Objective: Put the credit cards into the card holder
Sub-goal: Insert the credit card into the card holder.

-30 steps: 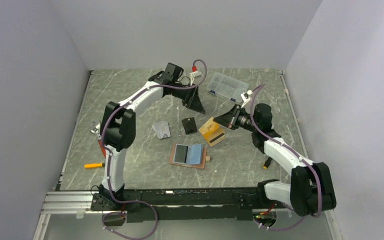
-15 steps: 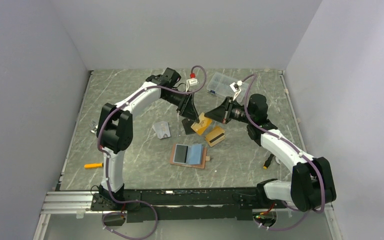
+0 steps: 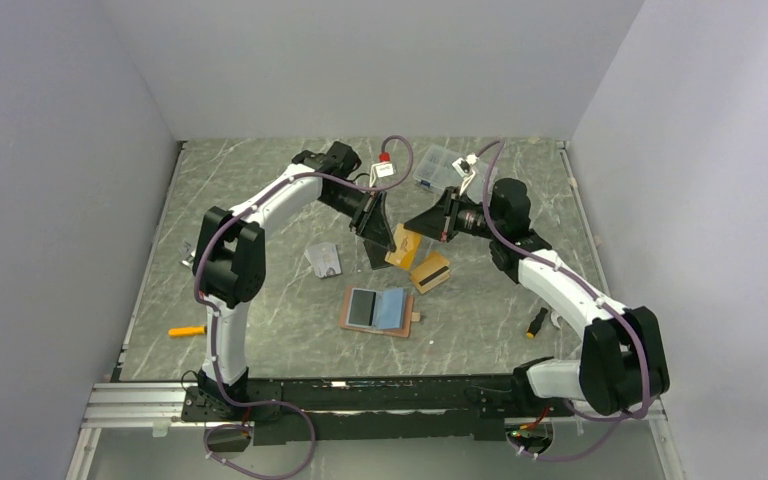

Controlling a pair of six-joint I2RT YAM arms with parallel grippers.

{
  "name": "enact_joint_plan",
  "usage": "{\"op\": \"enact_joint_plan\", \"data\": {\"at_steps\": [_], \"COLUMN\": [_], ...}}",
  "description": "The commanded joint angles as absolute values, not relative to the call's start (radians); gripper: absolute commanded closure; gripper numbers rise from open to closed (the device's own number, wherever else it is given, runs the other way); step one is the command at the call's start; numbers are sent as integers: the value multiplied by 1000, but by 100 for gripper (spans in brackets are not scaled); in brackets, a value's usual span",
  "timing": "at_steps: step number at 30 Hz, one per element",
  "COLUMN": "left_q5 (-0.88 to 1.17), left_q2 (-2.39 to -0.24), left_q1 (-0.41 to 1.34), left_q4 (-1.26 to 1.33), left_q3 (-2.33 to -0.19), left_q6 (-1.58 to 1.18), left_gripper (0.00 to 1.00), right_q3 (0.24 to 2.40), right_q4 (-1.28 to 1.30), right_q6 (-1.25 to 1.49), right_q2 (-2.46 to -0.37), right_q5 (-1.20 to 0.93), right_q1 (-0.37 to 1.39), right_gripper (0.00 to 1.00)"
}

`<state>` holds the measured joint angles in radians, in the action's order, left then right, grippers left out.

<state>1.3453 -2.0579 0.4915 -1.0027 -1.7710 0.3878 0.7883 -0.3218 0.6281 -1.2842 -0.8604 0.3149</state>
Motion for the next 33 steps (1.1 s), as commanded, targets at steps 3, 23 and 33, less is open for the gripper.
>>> {"op": "enact_joint_plan", "data": {"at_steps": [3, 23, 33], "left_q5": [1447, 1458, 1455], "left_q2": [-2032, -1853, -1845], "left_q1": [504, 424, 423], "left_q4": [-1068, -325, -129], "left_q3": [-1798, -1482, -1458], "left_q6": [459, -188, -362], "left_gripper": [99, 100, 100], "right_q3": [845, 616, 659], "right_q4": [-363, -780, -751], "right_q6": [632, 997, 965], "right_q2": [-1326, -1284, -1313], "right_q5": [-848, -916, -904], "right_q1": [341, 246, 308], "right_gripper": [94, 58, 60]}}
